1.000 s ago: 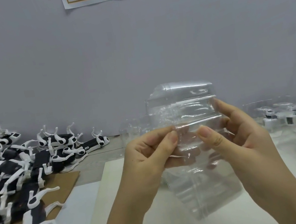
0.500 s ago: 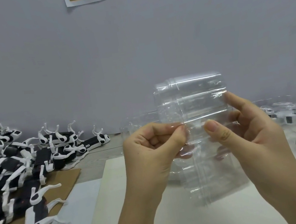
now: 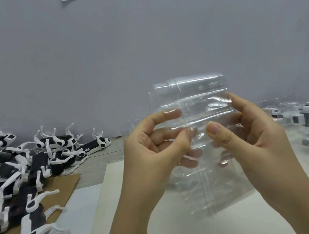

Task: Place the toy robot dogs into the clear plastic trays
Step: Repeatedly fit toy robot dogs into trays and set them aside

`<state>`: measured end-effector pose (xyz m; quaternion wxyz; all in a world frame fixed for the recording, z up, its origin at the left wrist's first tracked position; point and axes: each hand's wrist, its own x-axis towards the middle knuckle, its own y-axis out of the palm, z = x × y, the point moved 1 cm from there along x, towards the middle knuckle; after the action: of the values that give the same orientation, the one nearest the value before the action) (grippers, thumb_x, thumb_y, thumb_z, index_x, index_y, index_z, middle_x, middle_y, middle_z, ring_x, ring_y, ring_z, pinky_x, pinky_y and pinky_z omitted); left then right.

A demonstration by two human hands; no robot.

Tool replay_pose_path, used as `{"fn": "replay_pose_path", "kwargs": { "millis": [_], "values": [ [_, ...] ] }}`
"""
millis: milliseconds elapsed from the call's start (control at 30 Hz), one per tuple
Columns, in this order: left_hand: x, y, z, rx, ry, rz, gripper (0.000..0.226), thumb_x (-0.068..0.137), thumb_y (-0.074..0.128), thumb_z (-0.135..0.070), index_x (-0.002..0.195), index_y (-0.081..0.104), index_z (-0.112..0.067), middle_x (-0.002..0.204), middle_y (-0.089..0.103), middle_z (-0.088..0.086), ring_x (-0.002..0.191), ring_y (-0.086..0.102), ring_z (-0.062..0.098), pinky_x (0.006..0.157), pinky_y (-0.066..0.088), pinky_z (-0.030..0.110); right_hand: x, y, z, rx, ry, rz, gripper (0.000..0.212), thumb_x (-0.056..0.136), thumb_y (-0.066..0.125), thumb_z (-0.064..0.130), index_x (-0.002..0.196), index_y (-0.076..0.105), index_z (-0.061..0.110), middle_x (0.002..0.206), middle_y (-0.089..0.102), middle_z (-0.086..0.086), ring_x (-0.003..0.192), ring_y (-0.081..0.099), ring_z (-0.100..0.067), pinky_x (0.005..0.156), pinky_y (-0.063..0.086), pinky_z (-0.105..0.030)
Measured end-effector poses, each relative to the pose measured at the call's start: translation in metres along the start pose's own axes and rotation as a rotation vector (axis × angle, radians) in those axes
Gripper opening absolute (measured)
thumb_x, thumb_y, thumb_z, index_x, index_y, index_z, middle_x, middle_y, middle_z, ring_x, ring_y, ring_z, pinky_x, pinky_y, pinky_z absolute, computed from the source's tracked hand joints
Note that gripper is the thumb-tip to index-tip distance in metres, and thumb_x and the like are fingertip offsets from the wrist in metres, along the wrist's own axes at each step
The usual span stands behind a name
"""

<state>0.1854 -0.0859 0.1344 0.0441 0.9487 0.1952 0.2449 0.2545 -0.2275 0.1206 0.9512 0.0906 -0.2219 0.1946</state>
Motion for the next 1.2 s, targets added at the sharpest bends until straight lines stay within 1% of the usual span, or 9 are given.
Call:
{"fn": "replay_pose_path", "kwargs": {
  "millis": [267, 500, 700, 800, 933, 1000, 1033, 1100, 1200],
  "values": [
    [0.000, -0.001, -0.002, -0.049, 0.056, 0.039, 0.025, 0.061, 0.088, -0.018, 0.084, 0.079, -0.022, 0.076, 0.075, 0.008, 0.061, 0.073, 0.023, 0.051, 0.055, 0.025, -0.003, 0.003, 0.003, 0.013, -0.012, -0.021, 0.061, 0.057, 0.079, 0.059, 0.114, 0.058, 0.059, 0.099, 0.063, 0.005, 0.089, 0.067, -0.017, 0.053, 0.054, -0.023],
    [0.003, -0.005, 0.001, -0.061, 0.087, -0.056, 0.015, 0.066, 0.076, -0.015, 0.080, 0.078, -0.018, 0.075, 0.075, 0.009, 0.060, 0.072, 0.025, 0.050, 0.055, 0.023, 0.007, -0.013, 0.016, 0.018, -0.128, -0.057, 0.061, 0.061, 0.076, 0.043, 0.120, 0.063, 0.035, 0.080, 0.066, 0.008, 0.071, 0.064, -0.014, 0.049, 0.052, -0.021],
    [0.010, -0.025, -0.005, -0.185, 0.190, -0.232, 0.014, 0.079, 0.061, -0.013, 0.090, 0.069, -0.014, 0.078, 0.075, 0.000, 0.061, 0.069, 0.011, 0.061, 0.057, 0.022, 0.001, -0.050, 0.041, 0.006, -0.230, -0.159, 0.044, 0.077, 0.076, 0.035, 0.118, 0.060, 0.040, 0.081, 0.064, 0.013, 0.059, 0.062, -0.005, 0.044, 0.049, -0.018],
    [0.017, -0.051, -0.001, -0.487, 0.106, -0.358, 0.026, 0.093, 0.050, -0.007, 0.085, 0.073, -0.016, 0.078, 0.075, -0.006, 0.068, 0.070, 0.006, 0.064, 0.058, 0.021, -0.024, -0.076, 0.041, -0.386, -0.298, -0.109, 0.051, 0.077, 0.074, 0.046, 0.123, 0.054, 0.053, 0.091, 0.062, 0.011, 0.064, 0.061, -0.007, 0.047, 0.047, -0.014],
    [0.027, -0.063, 0.018, -0.893, -0.061, -0.441, 0.030, 0.085, 0.053, -0.005, 0.069, 0.076, -0.015, 0.079, 0.074, -0.002, 0.073, 0.071, 0.008, 0.078, 0.060, 0.034, -0.071, -0.072, -0.004, -1.172, -0.546, 0.338, 0.037, 0.094, 0.043, 0.047, 0.125, 0.062, 0.039, 0.082, 0.060, 0.016, 0.062, 0.056, -0.001, 0.046, 0.045, -0.013],
    [0.029, -0.056, 0.030, -1.145, -0.106, -0.415, 0.019, 0.079, 0.053, -0.004, 0.078, 0.071, -0.008, 0.080, 0.073, 0.003, 0.073, 0.070, 0.013, 0.061, 0.062, 0.038, -0.075, -0.058, -0.022, -1.494, -0.491, 0.660, 0.038, 0.096, 0.038, 0.048, 0.127, 0.060, 0.047, 0.095, 0.062, 0.016, 0.081, 0.063, -0.004, 0.063, 0.048, -0.012],
    [0.031, -0.052, 0.036, -1.255, -0.128, -0.402, 0.020, 0.084, 0.051, -0.003, 0.077, 0.069, -0.006, 0.077, 0.073, 0.005, 0.070, 0.070, 0.015, 0.054, 0.060, 0.037, -0.075, -0.051, -0.026, -1.435, -0.301, 0.770, 0.036, 0.097, 0.041, 0.052, 0.131, 0.050, 0.058, 0.110, 0.058, 0.024, 0.103, 0.059, 0.002, 0.081, 0.044, -0.012],
    [0.035, -0.043, 0.051, -1.365, -0.180, -0.412, 0.036, 0.097, 0.043, -0.006, 0.071, 0.067, -0.005, 0.068, 0.070, 0.006, 0.058, 0.069, 0.017, 0.049, 0.059, 0.036, -0.064, -0.041, -0.022, -0.924, 0.226, 0.585, 0.048, 0.082, 0.061, 0.063, 0.123, 0.039, 0.073, 0.124, 0.047, 0.038, 0.121, 0.042, 0.016, 0.100, 0.032, -0.010],
    [0.042, -0.022, 0.073, -1.218, -0.270, -0.479, 0.033, 0.101, 0.038, -0.009, 0.077, 0.060, -0.012, 0.058, 0.066, 0.002, 0.050, 0.064, 0.013, 0.050, 0.057, 0.028, -0.022, -0.027, -0.027, -0.418, 0.088, 0.077, 0.092, 0.059, 0.081, 0.063, 0.128, 0.023, 0.076, 0.144, 0.031, 0.029, 0.126, 0.041, 0.005, 0.103, 0.041, -0.031]
  ]
}}
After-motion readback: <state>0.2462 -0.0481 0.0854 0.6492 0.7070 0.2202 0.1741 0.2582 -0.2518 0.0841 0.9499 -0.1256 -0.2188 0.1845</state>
